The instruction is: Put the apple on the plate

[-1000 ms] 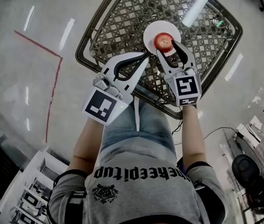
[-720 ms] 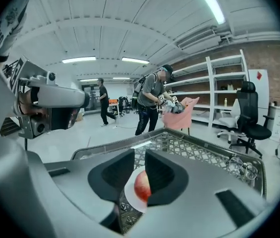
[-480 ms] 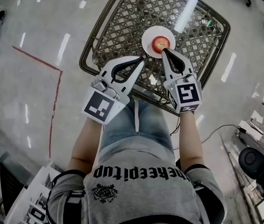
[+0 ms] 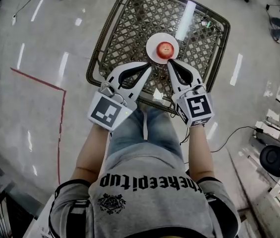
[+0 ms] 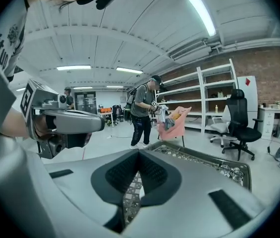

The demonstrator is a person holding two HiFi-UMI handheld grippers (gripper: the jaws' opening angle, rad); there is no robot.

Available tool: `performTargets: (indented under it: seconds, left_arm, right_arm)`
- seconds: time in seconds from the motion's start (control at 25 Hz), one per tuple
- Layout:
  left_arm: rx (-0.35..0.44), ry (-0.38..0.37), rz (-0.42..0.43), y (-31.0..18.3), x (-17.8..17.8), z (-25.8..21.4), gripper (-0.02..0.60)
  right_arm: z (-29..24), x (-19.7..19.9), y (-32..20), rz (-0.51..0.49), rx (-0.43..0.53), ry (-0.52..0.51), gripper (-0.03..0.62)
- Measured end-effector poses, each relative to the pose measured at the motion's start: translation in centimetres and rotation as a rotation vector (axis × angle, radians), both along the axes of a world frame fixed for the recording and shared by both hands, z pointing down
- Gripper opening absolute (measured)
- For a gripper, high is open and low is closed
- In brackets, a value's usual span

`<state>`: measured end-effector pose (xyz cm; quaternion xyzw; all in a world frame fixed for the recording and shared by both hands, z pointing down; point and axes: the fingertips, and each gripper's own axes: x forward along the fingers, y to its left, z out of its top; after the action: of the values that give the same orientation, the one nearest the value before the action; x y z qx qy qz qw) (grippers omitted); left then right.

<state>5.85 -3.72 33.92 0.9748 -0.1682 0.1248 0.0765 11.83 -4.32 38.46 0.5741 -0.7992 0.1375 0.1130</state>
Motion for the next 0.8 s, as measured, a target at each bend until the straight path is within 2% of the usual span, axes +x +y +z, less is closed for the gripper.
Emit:
performTargets:
  seconds: [0.8]
  left_arm:
    - [0.070,0.060,0.211,2.3,-0.1,-3.7,0.021]
  right_arm:
    - [-7.4,-2.2,4.1,0.143,0.120,0.029,0.005]
